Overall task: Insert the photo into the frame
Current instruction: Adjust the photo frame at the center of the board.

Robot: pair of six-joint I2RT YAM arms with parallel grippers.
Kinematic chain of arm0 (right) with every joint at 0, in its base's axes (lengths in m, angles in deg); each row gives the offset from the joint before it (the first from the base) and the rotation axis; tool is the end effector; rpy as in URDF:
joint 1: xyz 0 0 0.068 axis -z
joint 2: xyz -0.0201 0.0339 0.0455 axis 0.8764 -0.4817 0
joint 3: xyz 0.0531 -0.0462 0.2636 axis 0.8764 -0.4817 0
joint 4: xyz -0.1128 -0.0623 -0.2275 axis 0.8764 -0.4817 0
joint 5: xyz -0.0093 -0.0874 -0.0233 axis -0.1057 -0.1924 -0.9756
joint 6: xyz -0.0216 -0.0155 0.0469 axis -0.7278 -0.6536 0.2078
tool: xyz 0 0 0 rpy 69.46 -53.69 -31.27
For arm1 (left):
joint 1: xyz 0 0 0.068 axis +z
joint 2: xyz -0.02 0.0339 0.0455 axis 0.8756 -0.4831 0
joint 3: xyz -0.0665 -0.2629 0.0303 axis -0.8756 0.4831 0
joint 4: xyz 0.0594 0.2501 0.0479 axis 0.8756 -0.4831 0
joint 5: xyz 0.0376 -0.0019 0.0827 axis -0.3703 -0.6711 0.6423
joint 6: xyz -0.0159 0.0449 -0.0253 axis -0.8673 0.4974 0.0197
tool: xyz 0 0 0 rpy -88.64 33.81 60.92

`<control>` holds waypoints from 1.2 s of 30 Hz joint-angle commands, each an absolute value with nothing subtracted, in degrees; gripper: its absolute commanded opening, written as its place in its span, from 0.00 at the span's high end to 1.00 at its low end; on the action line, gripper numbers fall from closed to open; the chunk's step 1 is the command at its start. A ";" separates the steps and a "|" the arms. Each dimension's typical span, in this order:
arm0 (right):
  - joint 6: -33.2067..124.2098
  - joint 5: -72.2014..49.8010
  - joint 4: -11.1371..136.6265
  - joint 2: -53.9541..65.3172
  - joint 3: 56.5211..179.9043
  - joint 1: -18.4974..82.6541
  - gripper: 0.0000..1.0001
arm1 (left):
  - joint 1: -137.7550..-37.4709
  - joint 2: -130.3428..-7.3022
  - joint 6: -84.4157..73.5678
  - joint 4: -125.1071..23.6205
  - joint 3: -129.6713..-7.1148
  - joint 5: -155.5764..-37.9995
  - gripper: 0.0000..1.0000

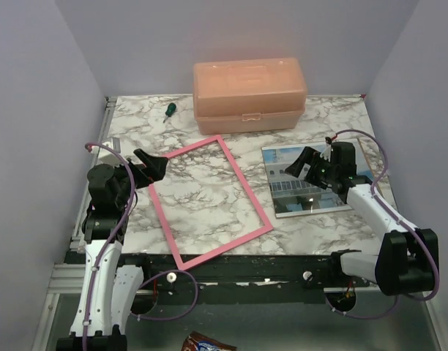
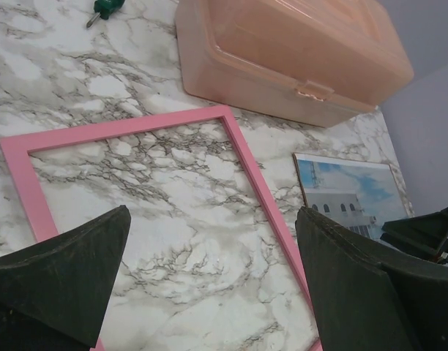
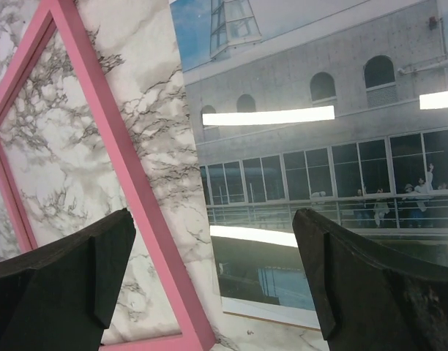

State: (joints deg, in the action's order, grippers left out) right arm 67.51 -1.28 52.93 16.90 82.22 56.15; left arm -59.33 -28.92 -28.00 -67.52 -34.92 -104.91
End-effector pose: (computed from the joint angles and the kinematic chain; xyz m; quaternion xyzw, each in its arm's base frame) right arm 0.2510 0.0330 0.2196 0.1225 0.8919 0.2529 0.3544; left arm 0.1526 -0.0052 0.3188 -0.1507 0.7568 -0.2806 0.5708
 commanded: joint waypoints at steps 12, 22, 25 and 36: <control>67.46 -14.03 48.04 0.94 94.54 29.87 0.00 | -59.09 -32.65 -23.74 -74.82 -40.59 -109.22 0.01; 67.03 -32.10 40.07 -14.23 106.97 19.74 0.13 | -64.57 -38.33 -19.37 -83.59 -48.72 -107.34 0.01; 66.58 -31.41 40.72 -16.46 107.35 19.36 0.21 | -65.98 -38.44 -19.40 -82.99 -49.20 -107.76 0.01; 68.64 -31.11 40.35 -17.24 106.68 17.12 0.69 | -71.15 -41.23 -19.21 -83.34 -51.07 -104.71 0.01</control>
